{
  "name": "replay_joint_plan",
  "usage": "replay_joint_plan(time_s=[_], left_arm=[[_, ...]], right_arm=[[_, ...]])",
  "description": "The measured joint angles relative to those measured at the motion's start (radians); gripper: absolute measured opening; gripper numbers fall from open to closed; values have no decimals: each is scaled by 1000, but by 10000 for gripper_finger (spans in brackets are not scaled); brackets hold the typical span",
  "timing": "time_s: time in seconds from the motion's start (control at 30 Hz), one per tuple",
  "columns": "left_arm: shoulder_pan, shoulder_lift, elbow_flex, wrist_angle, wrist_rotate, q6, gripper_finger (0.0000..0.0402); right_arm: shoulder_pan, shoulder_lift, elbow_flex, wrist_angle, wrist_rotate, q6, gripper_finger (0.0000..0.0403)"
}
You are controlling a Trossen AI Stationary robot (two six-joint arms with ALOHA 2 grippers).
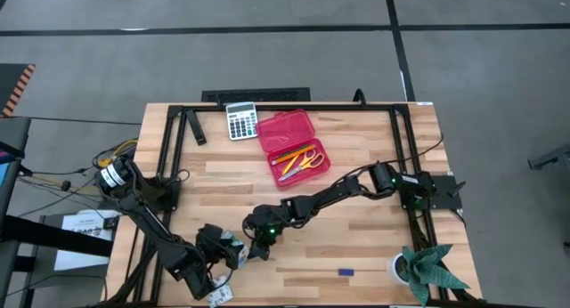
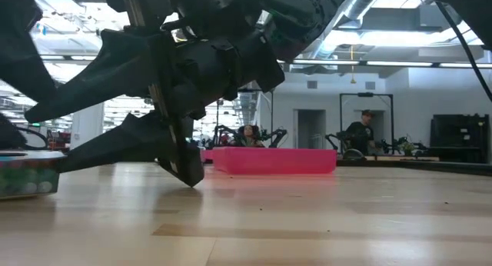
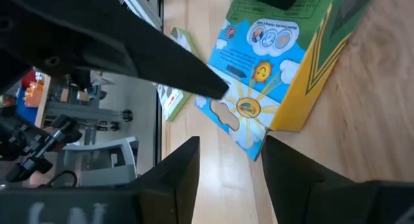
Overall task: Pack school essentials
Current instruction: Put the orange crayon box into the red supply box
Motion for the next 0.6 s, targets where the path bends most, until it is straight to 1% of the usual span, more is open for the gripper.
replay_joint_plan(time_s=[0.1, 0.2, 0.53, 0.6], left_arm=[[11, 0, 0, 9, 0, 24, 260], [16, 0, 0, 8, -1, 34, 260], [16, 0, 0, 8, -12, 35, 260], [16, 0, 0, 8, -25, 34, 260]], right_arm=[[0, 0, 0, 0, 4, 0, 162], [3, 0, 0, 0, 9, 0, 139], [3, 1, -1, 0, 15, -7, 20], [0, 1, -1, 0, 15, -7, 6]])
